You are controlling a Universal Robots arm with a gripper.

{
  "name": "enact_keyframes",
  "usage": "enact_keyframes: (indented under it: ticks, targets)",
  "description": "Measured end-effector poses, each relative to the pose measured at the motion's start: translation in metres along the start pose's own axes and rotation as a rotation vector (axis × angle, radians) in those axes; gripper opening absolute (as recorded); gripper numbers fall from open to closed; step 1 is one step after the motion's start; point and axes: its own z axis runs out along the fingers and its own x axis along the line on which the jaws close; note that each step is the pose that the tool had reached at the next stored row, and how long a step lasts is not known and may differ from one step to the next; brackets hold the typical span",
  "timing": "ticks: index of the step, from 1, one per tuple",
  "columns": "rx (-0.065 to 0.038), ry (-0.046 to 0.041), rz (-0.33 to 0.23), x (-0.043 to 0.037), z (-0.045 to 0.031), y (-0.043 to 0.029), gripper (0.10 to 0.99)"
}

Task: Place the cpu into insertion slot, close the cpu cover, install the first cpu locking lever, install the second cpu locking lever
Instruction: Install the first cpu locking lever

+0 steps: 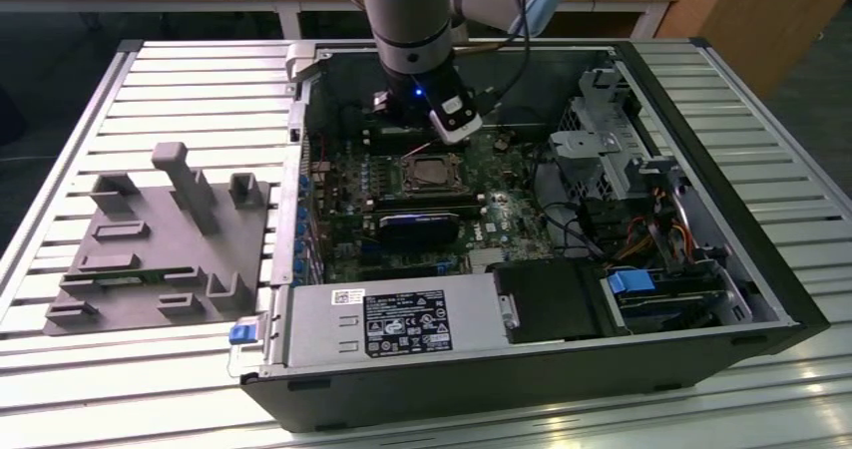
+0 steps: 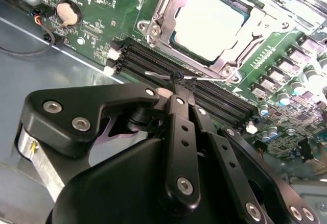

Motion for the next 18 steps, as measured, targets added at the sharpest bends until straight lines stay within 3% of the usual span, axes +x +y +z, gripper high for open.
enact_keyframes:
  ticks: [18]
  targets:
    - [0.007,-0.0142,0.044,0.0013,0.0098,0.0032,0.102]
